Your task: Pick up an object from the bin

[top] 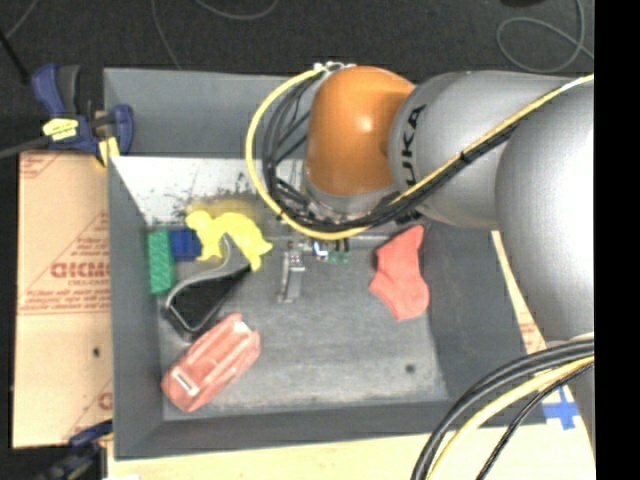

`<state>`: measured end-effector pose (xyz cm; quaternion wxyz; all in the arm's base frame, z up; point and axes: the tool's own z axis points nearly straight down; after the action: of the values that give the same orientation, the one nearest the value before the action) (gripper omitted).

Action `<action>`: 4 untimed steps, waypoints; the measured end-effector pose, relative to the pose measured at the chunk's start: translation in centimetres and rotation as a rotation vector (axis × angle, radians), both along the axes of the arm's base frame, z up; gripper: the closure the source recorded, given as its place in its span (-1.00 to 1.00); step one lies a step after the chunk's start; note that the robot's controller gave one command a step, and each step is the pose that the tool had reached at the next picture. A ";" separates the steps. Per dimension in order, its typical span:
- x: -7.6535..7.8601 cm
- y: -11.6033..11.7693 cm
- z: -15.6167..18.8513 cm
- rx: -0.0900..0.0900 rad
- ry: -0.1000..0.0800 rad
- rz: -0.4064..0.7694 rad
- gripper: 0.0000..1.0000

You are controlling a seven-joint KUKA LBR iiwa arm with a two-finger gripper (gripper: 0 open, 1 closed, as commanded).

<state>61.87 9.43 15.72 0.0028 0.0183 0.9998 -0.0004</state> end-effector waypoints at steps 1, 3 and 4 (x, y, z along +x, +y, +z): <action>-3.7 2.8 -1.1 0.006 0.000 -0.121 -1.00; -9.5 7.0 0.3 0.002 -0.007 0.096 -1.00; -12.5 9.5 -1.4 0.004 0.004 0.138 -1.00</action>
Offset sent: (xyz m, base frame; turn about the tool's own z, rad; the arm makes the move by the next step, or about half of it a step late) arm -0.0551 0.0410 0.0448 -0.0895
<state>49.36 18.98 14.29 0.0008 -0.0508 0.9987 0.0018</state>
